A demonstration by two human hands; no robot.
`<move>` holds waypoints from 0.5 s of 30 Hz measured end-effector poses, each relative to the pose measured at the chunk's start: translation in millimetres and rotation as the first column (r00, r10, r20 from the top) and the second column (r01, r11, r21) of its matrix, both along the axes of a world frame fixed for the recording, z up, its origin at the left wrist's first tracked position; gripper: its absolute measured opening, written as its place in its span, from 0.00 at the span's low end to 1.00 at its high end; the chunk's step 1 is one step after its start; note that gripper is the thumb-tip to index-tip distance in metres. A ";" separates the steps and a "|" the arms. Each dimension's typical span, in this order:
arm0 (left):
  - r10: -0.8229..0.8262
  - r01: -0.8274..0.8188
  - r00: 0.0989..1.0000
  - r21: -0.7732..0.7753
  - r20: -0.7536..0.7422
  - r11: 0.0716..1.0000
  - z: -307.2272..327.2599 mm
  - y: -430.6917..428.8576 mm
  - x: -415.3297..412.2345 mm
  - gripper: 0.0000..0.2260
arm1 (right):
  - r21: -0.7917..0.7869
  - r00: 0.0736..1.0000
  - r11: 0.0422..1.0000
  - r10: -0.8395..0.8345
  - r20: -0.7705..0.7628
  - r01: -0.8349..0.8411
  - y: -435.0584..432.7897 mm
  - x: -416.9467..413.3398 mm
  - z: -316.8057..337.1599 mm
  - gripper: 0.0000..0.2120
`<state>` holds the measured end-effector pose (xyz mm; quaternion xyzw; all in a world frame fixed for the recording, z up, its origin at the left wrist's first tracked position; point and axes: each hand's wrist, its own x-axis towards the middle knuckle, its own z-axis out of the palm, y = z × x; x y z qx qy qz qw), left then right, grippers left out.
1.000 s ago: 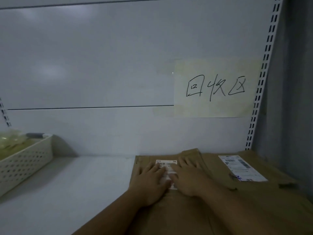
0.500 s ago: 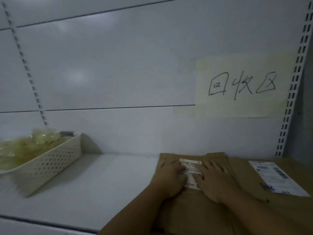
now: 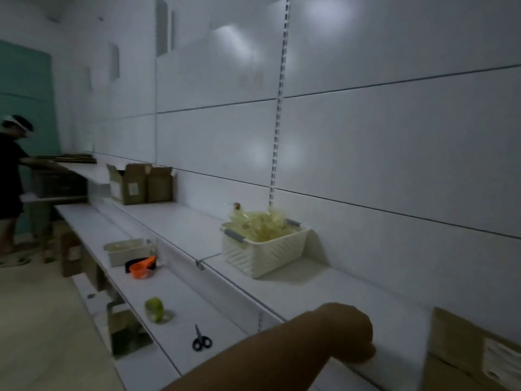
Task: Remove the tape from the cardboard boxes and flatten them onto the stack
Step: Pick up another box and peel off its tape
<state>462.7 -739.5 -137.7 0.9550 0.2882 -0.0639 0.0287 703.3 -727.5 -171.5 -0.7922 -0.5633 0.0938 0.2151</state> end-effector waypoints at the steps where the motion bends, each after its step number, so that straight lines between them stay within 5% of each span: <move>1: 0.016 -0.017 1.000 0.033 0.023 0.999 1.9 11.5 -28.1 0.18 | -0.023 0.997 0.999 0.050 0.055 -0.048 11.7 23.1 -5.4 0.14; 2: 0.017 -0.019 0.999 0.062 0.044 0.998 8.9 22.4 -60.1 0.17 | -0.020 0.999 1.000 0.023 0.048 -0.022 19.1 27.1 -6.4 0.25; 3: 0.079 -0.090 0.992 0.110 0.102 0.990 18.3 40.2 -98.1 0.17 | -0.047 0.976 0.999 0.022 0.215 -0.012 8.1 -25.4 20.1 0.41; 5: 0.249 -0.277 0.953 0.165 0.171 0.947 34.8 81.2 -184.5 0.16 | -0.260 0.786 0.963 0.107 0.609 0.070 7.0 -152.6 68.2 0.29; 6: 0.355 -0.389 0.916 0.192 0.187 0.901 41.6 102.8 -230.3 0.16 | -0.177 0.674 0.984 0.125 0.728 0.008 12.1 -215.1 93.0 0.21; 7: 0.461 -0.503 0.859 0.198 0.221 0.841 46.1 124.3 -275.3 0.17 | -0.117 0.634 0.983 0.179 0.753 -0.139 28.9 -266.9 105.2 0.18; 11: 0.781 -0.835 0.538 0.071 0.318 0.546 30.3 179.4 -440.5 0.14 | -0.083 0.705 0.884 0.421 0.571 -0.461 101.4 -436.3 90.7 0.18; 13: 0.816 -0.853 0.519 0.095 0.254 0.513 4.7 177.0 -495.0 0.14 | -0.186 0.677 0.848 0.513 0.528 -0.497 131.5 -482.9 57.4 0.22; 15: 0.775 -0.803 0.595 0.137 0.214 0.579 -15.0 172.2 -536.3 0.20 | -0.309 0.655 0.822 0.569 0.498 -0.479 158.7 -507.9 28.0 0.26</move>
